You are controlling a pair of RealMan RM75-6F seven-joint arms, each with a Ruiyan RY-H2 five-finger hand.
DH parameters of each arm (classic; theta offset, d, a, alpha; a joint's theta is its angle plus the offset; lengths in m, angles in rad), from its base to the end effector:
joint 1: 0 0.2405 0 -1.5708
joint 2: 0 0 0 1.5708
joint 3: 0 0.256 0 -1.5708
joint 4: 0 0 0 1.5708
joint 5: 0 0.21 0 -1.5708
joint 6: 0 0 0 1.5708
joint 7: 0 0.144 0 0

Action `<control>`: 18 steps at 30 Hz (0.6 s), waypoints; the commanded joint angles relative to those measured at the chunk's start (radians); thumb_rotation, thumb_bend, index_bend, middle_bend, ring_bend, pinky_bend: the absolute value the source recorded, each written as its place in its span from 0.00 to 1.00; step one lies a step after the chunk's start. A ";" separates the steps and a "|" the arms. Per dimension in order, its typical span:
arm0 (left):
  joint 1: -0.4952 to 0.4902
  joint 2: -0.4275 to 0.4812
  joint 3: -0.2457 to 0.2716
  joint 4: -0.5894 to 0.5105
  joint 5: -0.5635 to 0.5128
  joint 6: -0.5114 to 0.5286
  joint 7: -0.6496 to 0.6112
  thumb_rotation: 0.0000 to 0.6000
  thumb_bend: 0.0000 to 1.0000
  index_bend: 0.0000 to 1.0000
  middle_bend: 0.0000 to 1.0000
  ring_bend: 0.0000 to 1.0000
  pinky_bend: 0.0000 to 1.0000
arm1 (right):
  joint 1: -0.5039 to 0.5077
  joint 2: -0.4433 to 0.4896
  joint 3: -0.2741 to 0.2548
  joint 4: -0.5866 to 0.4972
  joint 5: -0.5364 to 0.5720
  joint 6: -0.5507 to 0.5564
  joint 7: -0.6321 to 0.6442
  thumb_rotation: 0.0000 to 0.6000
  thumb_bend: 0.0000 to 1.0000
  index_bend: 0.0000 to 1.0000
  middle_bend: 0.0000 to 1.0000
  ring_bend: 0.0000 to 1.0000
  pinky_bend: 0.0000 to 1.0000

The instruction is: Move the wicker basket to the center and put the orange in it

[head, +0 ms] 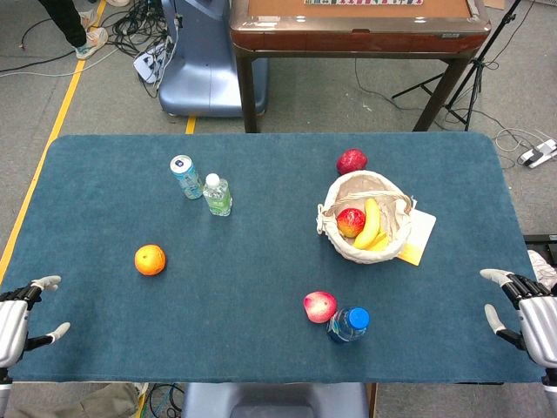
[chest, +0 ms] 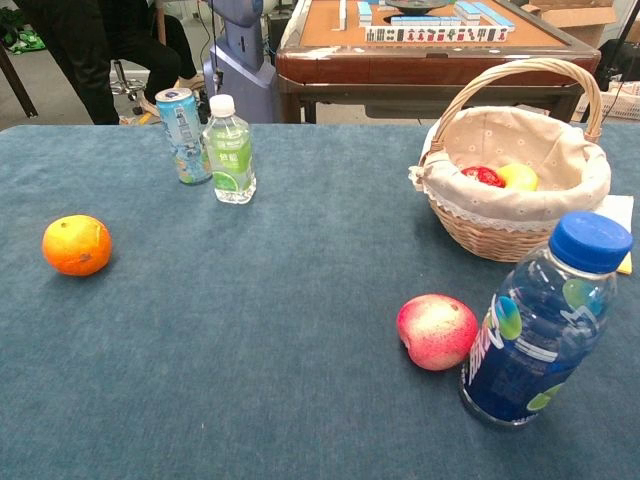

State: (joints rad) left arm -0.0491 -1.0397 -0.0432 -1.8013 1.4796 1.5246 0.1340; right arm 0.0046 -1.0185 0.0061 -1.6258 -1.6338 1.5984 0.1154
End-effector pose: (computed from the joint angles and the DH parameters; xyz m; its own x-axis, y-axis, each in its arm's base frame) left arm -0.2863 0.1666 0.1726 0.4172 -0.0057 0.9088 0.9083 0.0354 -0.4168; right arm -0.3071 -0.1463 0.1902 0.3710 0.0278 0.9282 -0.9255 -0.0710 0.3720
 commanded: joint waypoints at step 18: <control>0.002 -0.006 0.002 -0.010 0.003 0.004 0.020 1.00 0.07 0.35 0.35 0.42 0.39 | 0.173 0.092 0.071 -0.214 0.022 -0.229 -0.168 1.00 0.34 0.19 0.21 0.19 0.37</control>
State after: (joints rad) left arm -0.0469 -1.0459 -0.0416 -1.8116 1.4822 1.5289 0.1544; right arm 0.1195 -0.9592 0.0479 -1.7694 -1.6436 1.4489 0.0117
